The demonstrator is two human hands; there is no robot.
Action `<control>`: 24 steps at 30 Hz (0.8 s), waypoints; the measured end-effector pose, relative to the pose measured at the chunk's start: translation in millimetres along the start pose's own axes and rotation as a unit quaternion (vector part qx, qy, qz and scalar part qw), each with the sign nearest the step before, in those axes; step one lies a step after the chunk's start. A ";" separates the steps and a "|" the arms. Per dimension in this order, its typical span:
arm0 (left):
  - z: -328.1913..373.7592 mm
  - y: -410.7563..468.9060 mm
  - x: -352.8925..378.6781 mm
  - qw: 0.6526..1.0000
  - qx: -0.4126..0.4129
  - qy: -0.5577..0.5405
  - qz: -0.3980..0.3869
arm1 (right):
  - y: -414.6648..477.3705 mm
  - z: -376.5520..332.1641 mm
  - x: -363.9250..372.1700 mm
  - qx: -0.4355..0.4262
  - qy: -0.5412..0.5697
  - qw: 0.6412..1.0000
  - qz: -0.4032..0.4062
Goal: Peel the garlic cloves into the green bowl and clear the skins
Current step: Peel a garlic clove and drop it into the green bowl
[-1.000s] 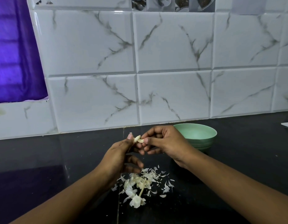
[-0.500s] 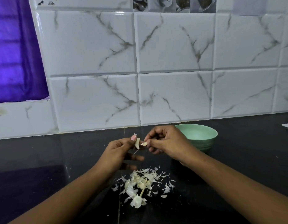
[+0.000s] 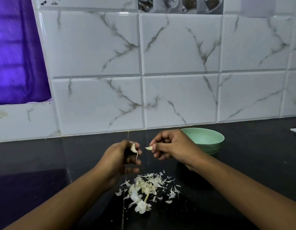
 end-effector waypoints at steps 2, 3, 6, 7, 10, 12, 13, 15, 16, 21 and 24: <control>-2.7 0.9 -0.1 1.000 -0.015 0.004 -0.012 | 0.7 2.3 -0.6 0.013 -0.006 1.000 -0.005; -2.6 1.8 -1.1 0.999 -0.013 0.023 -0.018 | 1.3 3.5 -1.0 0.019 -0.013 1.000 -0.006; 1.7 9.7 -9.9 0.988 0.050 0.146 -0.030 | 3.0 7.7 -2.2 0.032 -0.044 0.999 -0.004; 4.8 12.5 -12.4 0.972 0.089 0.214 -0.037 | 3.4 8.9 -2.5 0.035 -0.052 0.998 -0.003; 5.8 17.1 -7.7 0.881 0.188 0.427 -0.077 | 4.1 11.6 -2.6 0.043 -0.068 0.997 -0.005; -2.5 18.7 -0.8 0.823 0.196 0.521 -0.110 | 3.6 12.7 -2.8 0.047 -0.071 0.996 -0.006; -6.0 18.7 2.4 0.807 0.189 0.545 -0.125 | 3.6 13.1 -3.0 0.049 -0.071 0.996 -0.006; -8.7 18.1 4.6 0.803 0.172 0.551 -0.149 | 3.2 13.9 -3.3 0.053 -0.072 0.996 -0.009; -6.7 17.4 3.5 0.809 0.169 0.542 -0.153 | 3.1 14.3 -3.5 0.054 -0.071 0.996 -0.011; 15.2 12.4 -10.3 0.871 0.195 0.439 -0.107 | 2.4 15.1 0.3 0.056 -0.047 0.997 -0.039; 16.4 4.3 -0.8 0.920 0.186 0.331 -0.092 | 2.3 13.9 0.3 0.050 -0.019 0.998 -0.037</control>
Point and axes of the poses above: each hand's wrist, its own y-axis towards the middle knuckle, its own x-axis out of the palm, z = x × y, the point moved 7 cm from there along y, towards the middle knuckle, and after that the axes turned 6 degrees about x, right-handed, at the moved point
